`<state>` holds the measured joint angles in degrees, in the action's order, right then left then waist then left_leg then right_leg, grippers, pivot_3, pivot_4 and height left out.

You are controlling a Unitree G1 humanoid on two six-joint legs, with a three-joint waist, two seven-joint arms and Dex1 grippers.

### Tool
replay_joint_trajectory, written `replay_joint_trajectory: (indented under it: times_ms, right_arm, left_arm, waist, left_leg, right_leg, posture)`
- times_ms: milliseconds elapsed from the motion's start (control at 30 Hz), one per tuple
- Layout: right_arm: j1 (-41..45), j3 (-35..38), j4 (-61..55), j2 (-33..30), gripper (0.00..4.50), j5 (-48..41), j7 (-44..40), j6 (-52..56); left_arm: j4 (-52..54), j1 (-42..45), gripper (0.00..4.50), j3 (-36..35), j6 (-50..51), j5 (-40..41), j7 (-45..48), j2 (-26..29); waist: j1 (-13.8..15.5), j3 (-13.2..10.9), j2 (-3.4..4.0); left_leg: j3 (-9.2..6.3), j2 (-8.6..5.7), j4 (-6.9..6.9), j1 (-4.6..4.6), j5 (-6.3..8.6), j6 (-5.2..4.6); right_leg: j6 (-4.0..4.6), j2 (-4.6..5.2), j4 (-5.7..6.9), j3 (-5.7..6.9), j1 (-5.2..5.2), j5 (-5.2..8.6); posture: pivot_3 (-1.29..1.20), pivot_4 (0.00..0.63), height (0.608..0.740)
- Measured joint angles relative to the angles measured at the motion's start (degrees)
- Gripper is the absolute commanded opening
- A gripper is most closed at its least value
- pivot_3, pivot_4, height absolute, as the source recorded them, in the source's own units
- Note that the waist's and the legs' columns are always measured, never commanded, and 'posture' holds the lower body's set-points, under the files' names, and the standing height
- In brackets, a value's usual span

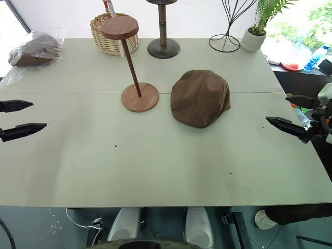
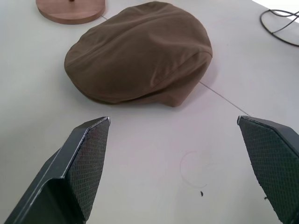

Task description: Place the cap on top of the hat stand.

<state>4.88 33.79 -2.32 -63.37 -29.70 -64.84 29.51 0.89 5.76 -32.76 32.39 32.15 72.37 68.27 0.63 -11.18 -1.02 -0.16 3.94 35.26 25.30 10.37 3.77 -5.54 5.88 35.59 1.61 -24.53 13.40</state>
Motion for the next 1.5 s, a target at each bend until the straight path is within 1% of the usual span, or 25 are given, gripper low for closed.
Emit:
replay_joint_trajectory:
  times_ms: [100, 200, 333, 400, 500, 633, 700, 800, 900, 1067, 1133, 1267, 1367, 1500]
  right_arm:
    - [0.75, -1.88, -1.5, -1.31, 4.5, 1.17, 0.76, 0.0]
    - [2.9, -4.79, -6.53, -3.85, 4.5, 3.15, 3.0, 0.43]
    - [9.98, -11.03, -18.27, -5.38, 4.5, 2.13, 9.39, 8.74]
    - [13.16, -16.27, -25.14, -5.44, 4.5, 2.23, 13.46, 13.31]
    - [16.17, -23.19, -32.45, -5.12, 4.5, 2.88, 18.43, 18.53]
    - [20.28, -35.97, -39.98, -0.61, 4.5, 8.78, 26.97, 23.69]
    - [21.47, -42.83, -41.59, 2.15, 4.5, 12.02, 30.44, 25.89]
    - [23.79, -49.73, -41.13, 6.67, 4.5, 16.67, 35.05, 29.41]
    - [25.24, -53.6, -39.73, 11.57, 4.5, 20.46, 39.13, 31.92]
    - [24.64, -62.03, -34.8, 15.42, 4.5, 27.99, 43.55, 30.73]
    - [24.24, -65.18, -31.12, 15.58, 4.5, 32.16, 44.62, 27.88]
    - [22.64, -68.45, -24.84, 16.75, 4.5, 39.05, 46.54, 20.84]
    - [22.8, -68.93, -20.06, 19.56, 4.5, 43.4, 48.21, 15.86]
    - [24.01, -68.99, -11.62, 24.9, 4.5, 49.17, 51.1, 9.63]
  left_arm:
    - [0.39, 2.77, 4.45, 2.05, 2.1, 1.63, 0.84, 0.16]
    - [2.11, 6.25, 4.45, 4.0, 5.87, 5.59, 3.05, 0.81]
    - [5.77, 12.16, 4.45, 7.88, 11.04, 11.69, 6.14, 1.47]
    - [7.33, 14.98, 4.45, 11.03, 12.28, 13.5, 7.38, 1.47]
    - [8.67, 17.15, 4.45, 15.18, 12.31, 13.62, 9.13, 1.46]
    - [8.15, 22.41, 4.45, 21.03, 12.04, 13.32, 10.93, 0.71]
    - [7.24, 24.95, 4.45, 23.3, 11.88, 12.7, 11.4, -0.11]
    - [5.92, 27.17, 4.45, 25.63, 11.77, 11.93, 12.1, -0.93]
    - [5.16, 29.0, 4.45, 27.42, 11.65, 10.95, 12.65, -1.17]
    - [3.74, 31.28, 4.45, 28.15, 11.67, 9.97, 13.61, -1.52]
    - [3.73, 32.03, 4.45, 28.72, 11.8, 9.84, 13.7, -2.08]
    - [3.78, 32.19, 4.45, 29.21, 12.12, 9.78, 13.77, -2.31]
    - [3.83, 32.27, 4.45, 29.24, 12.12, 9.78, 13.85, -2.4]
    - [3.79, 33.11, 4.45, 29.28, 12.13, 9.7, 13.7, -2.92]
  waist:
    - [-0.07, 0.0, 0.01]
    - [-0.18, 0.0, 0.02]
    - [-0.5, -0.01, 0.03]
    - [-0.49, -0.01, 0.03]
    - [-0.43, -0.01, 0.02]
    - [-0.34, 0.01, -0.03]
    - [-0.29, 0.01, -0.03]
    - [-0.37, 0.01, -0.03]
    - [-0.38, 0.02, -0.08]
    - [-0.32, 0.02, -0.08]
    - [-0.24, 0.03, -0.08]
    - [-0.36, 0.05, -0.12]
    - [-0.81, 0.08, -0.17]
    - [-1.46, 0.16, -0.3]
  left_leg:
    - [0.0, 0.0, 0.07, -0.01, 0.0, 0.0]
    - [-0.01, 0.0, 0.07, -0.03, 0.0, 0.0]
    - [-0.07, 0.0, 0.07, -0.07, -0.01, 0.0]
    - [-0.09, 0.0, 0.08, -0.07, -0.01, -0.01]
    - [-0.08, 0.0, 0.15, 0.01, -0.01, -0.01]
    - [-0.09, 0.0, 0.34, 0.11, -0.01, -0.01]
    - [-0.09, 0.0, 0.44, 0.13, -0.01, -0.01]
    - [-0.09, -0.01, 0.55, 0.16, -0.02, -0.02]
    - [-0.12, -0.01, 0.57, 0.18, -0.02, -0.03]
    - [-0.15, -0.01, 0.61, 0.19, -0.02, -0.04]
    - [-0.15, -0.01, 0.65, 0.19, -0.02, -0.04]
    - [-0.15, -0.01, 0.66, 0.15, -0.02, -0.05]
    - [-0.17, 0.0, 0.72, 0.1, -0.02, -0.05]
    - [-0.2, 0.0, 0.8, 0.06, -0.02, -0.05]
  right_leg:
    - [-0.01, 0.0, 0.1, -0.02, 0.0, 0.0]
    - [-0.01, 0.0, 0.24, -0.03, -0.06, 0.01]
    - [-0.02, -0.02, 0.44, -0.06, -0.14, 0.03]
    - [-0.02, -0.03, 0.46, -0.06, -0.14, 0.04]
    - [-0.02, -0.03, 0.45, -0.08, -0.17, 0.04]
    - [-0.02, -0.03, 0.48, -0.08, -0.21, 0.04]
    - [-0.02, -0.03, 0.5, -0.09, -0.18, 0.03]
    - [-0.02, -0.03, 0.54, -0.1, -0.16, 0.03]
    - [-0.02, -0.05, 0.58, -0.09, -0.16, 0.03]
    - [-0.03, -0.06, 0.59, -0.09, -0.15, 0.03]
    - [-0.03, -0.06, 0.59, -0.09, -0.12, 0.03]
    - [-0.03, -0.07, 0.6, -0.09, -0.08, 0.03]
    - [-0.04, -0.08, 0.63, -0.09, -0.02, 0.02]
    - [-0.04, -0.08, 0.66, -0.09, 0.06, 0.02]
  posture:
    - [0.0, 0.15, 0.728]
    - [0.0, 0.15, 0.728]
    - [0.0, 0.15, 0.728]
    - [0.0, 0.15, 0.728]
    - [0.0, 0.15, 0.728]
    - [0.0, 0.15, 0.728]
    - [0.0, 0.15, 0.728]
    - [0.0, 0.15, 0.728]
    - [0.0, 0.15, 0.728]
    - [0.0, 0.15, 0.728]
    - [0.0, 0.15, 0.728]
    - [0.0, 0.15, 0.728]
    - [0.0, 0.15, 0.728]
    - [0.0, 0.15, 0.728]
